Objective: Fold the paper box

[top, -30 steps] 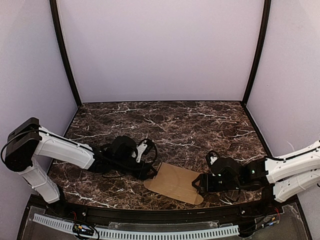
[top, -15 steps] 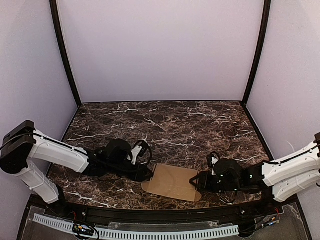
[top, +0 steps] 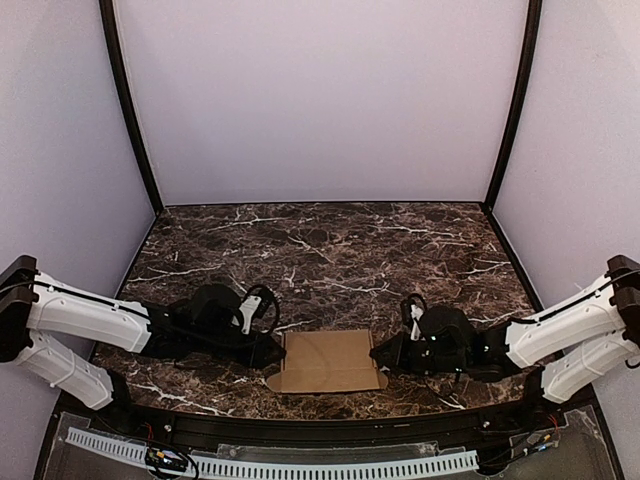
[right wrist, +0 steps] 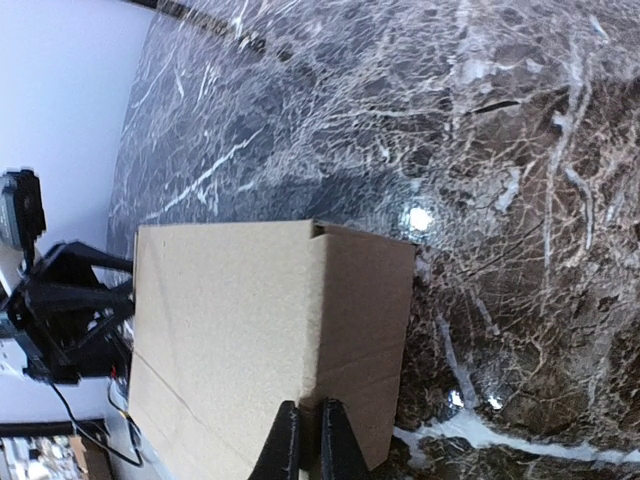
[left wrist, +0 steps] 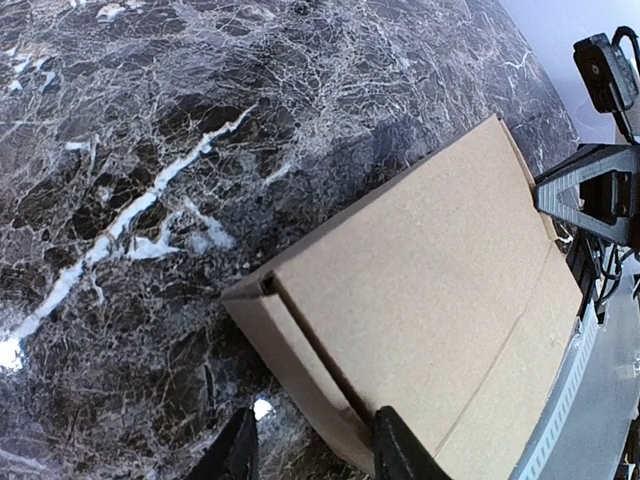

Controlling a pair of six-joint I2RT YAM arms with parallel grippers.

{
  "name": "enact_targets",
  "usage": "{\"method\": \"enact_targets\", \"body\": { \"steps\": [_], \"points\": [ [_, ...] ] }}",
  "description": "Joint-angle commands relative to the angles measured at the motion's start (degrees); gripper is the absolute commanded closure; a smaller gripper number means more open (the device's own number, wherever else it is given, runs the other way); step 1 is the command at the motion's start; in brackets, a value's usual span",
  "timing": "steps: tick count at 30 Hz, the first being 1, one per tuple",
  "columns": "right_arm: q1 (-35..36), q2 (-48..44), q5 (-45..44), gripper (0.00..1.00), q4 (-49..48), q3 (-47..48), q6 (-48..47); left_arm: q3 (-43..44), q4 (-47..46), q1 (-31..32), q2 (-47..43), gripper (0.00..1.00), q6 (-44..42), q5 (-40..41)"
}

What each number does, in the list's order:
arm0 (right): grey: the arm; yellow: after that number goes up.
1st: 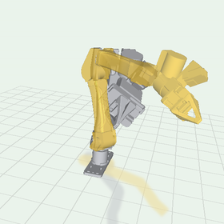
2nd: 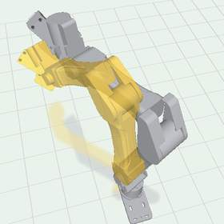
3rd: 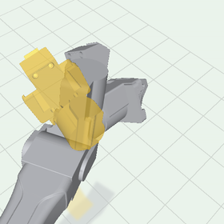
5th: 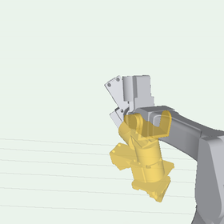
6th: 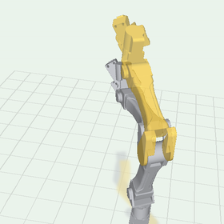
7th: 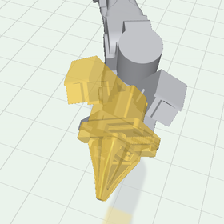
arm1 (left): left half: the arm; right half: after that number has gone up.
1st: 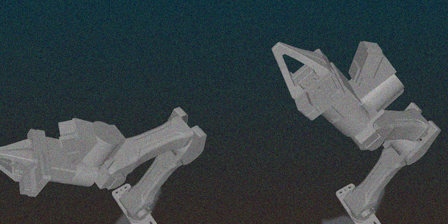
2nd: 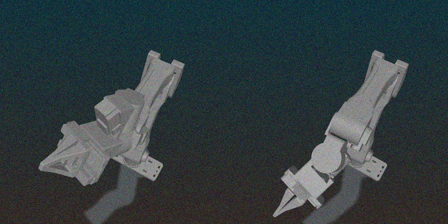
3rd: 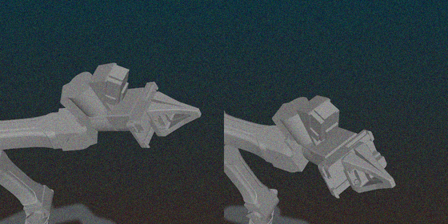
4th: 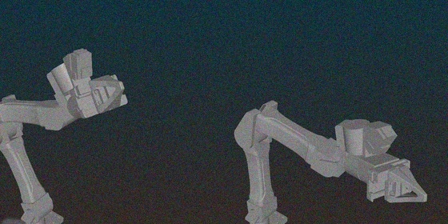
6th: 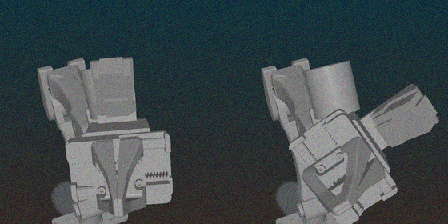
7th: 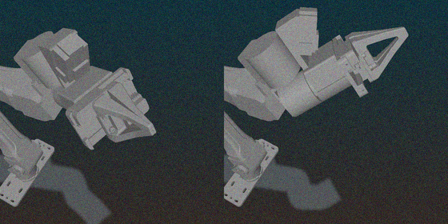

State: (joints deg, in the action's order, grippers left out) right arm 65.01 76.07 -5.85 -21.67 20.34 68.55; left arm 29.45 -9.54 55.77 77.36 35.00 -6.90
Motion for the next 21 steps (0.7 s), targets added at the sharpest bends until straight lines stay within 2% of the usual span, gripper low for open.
{"method": "enact_targets", "body": {
  "steps": [1, 13, 21],
  "points": [
    [-1.05, 2.3, 1.8, 1.0, 1.4, 0.44, -2.91, -0.82, 3.63, -0.13, -1.86, 0.59, 0.33, 1.36],
    [-1.88, 0.16, 1.07, 1.0, 2.92, 0.59, -9.75, -1.07, 5.23, -0.33, -12.87, 0.35, 3.28, 2.54],
    [-1.88, -0.93, -0.07, 1.0, 1.9, 0.02, -11.36, -6.71, -1.25, -1.3, -15.09, 0.21, 15.33, -3.05]
  ]
}}
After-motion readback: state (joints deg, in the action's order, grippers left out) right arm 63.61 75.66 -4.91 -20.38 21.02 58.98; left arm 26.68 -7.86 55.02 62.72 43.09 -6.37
